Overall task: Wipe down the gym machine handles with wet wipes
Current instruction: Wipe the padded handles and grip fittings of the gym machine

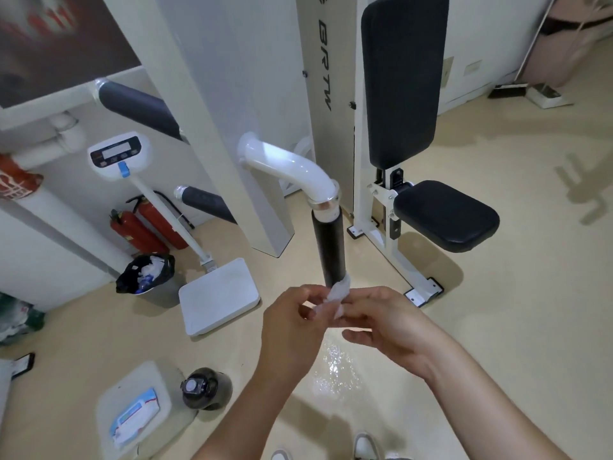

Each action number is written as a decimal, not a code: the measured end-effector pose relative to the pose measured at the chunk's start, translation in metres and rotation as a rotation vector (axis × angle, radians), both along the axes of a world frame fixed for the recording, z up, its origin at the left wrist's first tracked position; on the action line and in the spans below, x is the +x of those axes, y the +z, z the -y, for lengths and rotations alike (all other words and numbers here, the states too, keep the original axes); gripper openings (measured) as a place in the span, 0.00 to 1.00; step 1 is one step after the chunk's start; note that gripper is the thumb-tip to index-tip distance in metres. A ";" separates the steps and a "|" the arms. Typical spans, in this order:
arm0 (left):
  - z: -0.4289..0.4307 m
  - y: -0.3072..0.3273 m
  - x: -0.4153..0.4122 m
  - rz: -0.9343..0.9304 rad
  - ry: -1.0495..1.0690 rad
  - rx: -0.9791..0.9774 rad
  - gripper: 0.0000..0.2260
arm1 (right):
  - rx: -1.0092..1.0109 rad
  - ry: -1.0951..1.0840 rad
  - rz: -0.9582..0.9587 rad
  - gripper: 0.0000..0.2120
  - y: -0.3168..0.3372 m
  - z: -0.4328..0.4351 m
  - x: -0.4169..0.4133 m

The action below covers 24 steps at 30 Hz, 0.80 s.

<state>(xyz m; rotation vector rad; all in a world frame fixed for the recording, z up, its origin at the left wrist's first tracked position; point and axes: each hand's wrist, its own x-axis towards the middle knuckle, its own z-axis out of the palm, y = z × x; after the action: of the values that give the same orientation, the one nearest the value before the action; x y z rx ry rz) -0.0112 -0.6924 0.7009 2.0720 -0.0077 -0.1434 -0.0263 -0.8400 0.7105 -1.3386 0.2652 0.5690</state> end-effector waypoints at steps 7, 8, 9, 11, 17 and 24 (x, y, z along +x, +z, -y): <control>0.007 -0.005 0.015 0.042 0.278 -0.207 0.04 | -0.634 -0.326 0.393 0.06 0.008 0.002 0.005; 0.012 -0.008 0.014 0.049 0.299 -0.214 0.05 | -0.604 -0.310 0.442 0.05 0.009 -0.004 0.004; 0.016 -0.013 0.013 0.054 0.322 -0.214 0.07 | -0.589 -0.312 0.473 0.07 0.011 -0.009 0.003; 0.021 -0.025 0.009 0.049 0.335 -0.176 0.08 | -0.601 -0.361 0.499 0.14 0.011 -0.015 0.002; 0.029 -0.037 0.003 -0.066 0.414 -0.243 0.08 | -0.580 -0.336 0.479 0.14 0.007 -0.011 0.005; 0.034 -0.020 0.009 -0.120 0.509 -0.516 0.04 | -0.629 -0.354 0.481 0.12 0.011 -0.014 0.006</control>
<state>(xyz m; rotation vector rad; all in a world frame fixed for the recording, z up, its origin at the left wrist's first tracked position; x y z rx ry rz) -0.0018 -0.7261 0.6806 1.4929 0.5016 0.0464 -0.0201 -0.8259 0.7211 -1.9315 0.2861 -0.1662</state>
